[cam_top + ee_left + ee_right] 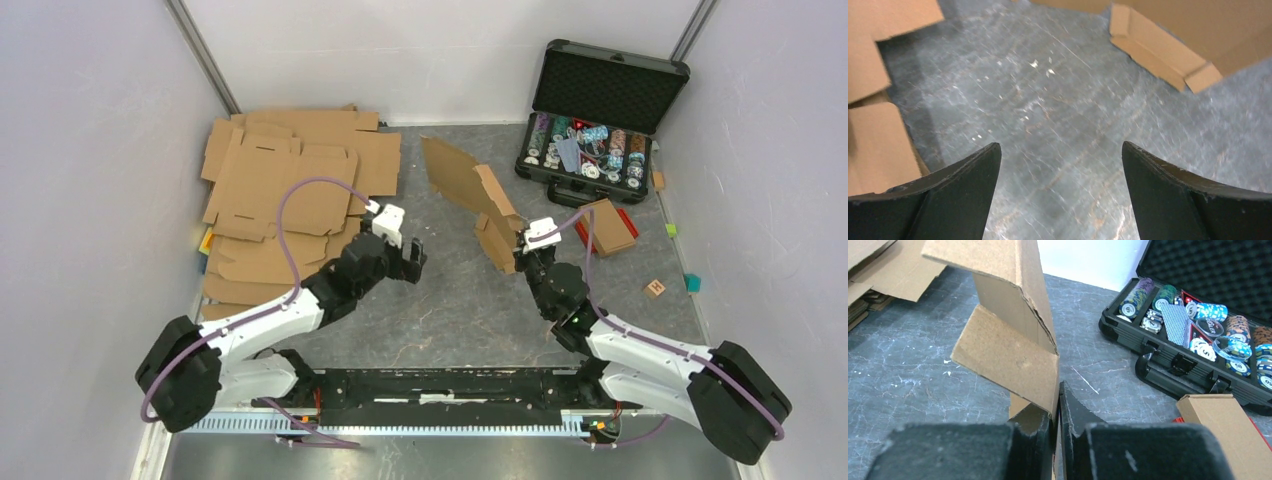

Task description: Fold the paper box

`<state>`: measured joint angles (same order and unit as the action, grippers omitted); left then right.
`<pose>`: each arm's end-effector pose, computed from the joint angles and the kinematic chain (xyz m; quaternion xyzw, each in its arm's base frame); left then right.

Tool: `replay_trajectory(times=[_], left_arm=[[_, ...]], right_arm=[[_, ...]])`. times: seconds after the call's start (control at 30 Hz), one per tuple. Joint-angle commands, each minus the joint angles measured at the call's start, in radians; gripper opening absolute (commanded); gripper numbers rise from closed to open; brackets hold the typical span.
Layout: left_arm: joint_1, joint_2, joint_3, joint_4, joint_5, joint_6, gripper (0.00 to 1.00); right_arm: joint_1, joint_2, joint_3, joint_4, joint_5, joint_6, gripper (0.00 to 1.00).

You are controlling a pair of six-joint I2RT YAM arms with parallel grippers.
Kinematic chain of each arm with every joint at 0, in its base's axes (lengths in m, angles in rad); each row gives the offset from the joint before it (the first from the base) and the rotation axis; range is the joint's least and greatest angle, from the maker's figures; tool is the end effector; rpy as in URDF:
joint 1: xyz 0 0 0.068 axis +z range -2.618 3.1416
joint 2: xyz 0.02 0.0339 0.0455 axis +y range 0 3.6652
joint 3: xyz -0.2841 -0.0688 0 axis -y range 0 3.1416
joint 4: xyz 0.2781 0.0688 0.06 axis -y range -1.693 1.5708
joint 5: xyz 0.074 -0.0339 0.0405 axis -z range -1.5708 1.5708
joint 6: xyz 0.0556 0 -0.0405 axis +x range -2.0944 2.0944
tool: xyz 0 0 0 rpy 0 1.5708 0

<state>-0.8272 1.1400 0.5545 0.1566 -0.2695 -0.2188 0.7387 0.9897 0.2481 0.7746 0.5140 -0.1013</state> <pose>0.2020 -0.1978 0.2149 0.1805 0.8172 -0.1696 0.5204 0.1899 0.1360 0.2114 -0.1074 0.6885 0.0499 0.7155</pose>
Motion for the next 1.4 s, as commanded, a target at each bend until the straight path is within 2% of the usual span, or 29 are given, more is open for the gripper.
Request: replay_trajectory(times=[0.0, 0.17, 0.3, 0.47, 0.57, 0.73, 0.9, 1.03, 1.17, 1.27, 1.33, 1.37], left_arm=[[0.137, 0.024, 0.07, 0.111, 0.196, -0.041, 1.0], [0.314, 0.195, 0.15, 0.284, 0.488, -0.014, 1.0], [0.407, 0.32, 0.191, 0.474, 0.628, -0.013, 1.0], [0.461, 0.457, 0.308, 0.583, 0.83, 0.022, 1.0], [0.498, 0.553, 0.413, 0.585, 0.946, 0.022, 1.0], [0.563, 0.708, 0.539, 0.689, 1.095, -0.069, 1.0], [0.585, 0.866, 0.73, 0.709, 1.259, -0.107, 1.0], [0.585, 0.979, 0.863, 0.797, 1.347, -0.214, 1.0], [0.578, 1.105, 0.997, 0.983, 1.391, -0.435, 0.99], [0.577, 1.194, 1.093, 1.135, 1.446, -0.619, 0.88], [0.577, 1.201, 1.096, 1.152, 1.449, -0.641, 0.82], [0.575, 1.197, 1.086, 1.151, 1.453, -0.635, 0.75]], right_arm=[[0.0, -0.042, 0.0, 0.009, -0.019, -0.006, 0.12], [0.001, -0.084, 0.018, -0.11, -0.019, 0.034, 0.13], [0.001, -0.123, 0.03, -0.189, 0.0, 0.069, 0.13], [0.001, -0.164, 0.039, -0.219, -0.017, 0.077, 0.13], [0.001, -0.158, 0.045, -0.228, -0.016, 0.075, 0.13], [-0.001, -0.144, 0.056, -0.24, -0.037, 0.072, 0.13], [-0.003, -0.136, 0.07, -0.25, -0.057, 0.068, 0.13], [-0.009, -0.13, 0.076, -0.258, -0.068, 0.066, 0.12], [-0.018, -0.123, 0.085, -0.262, -0.083, 0.066, 0.12], [-0.026, -0.118, 0.093, -0.276, -0.086, 0.069, 0.12], [-0.031, -0.114, 0.087, -0.27, -0.098, 0.074, 0.12], [-0.035, -0.112, 0.085, -0.266, -0.103, 0.076, 0.12]])
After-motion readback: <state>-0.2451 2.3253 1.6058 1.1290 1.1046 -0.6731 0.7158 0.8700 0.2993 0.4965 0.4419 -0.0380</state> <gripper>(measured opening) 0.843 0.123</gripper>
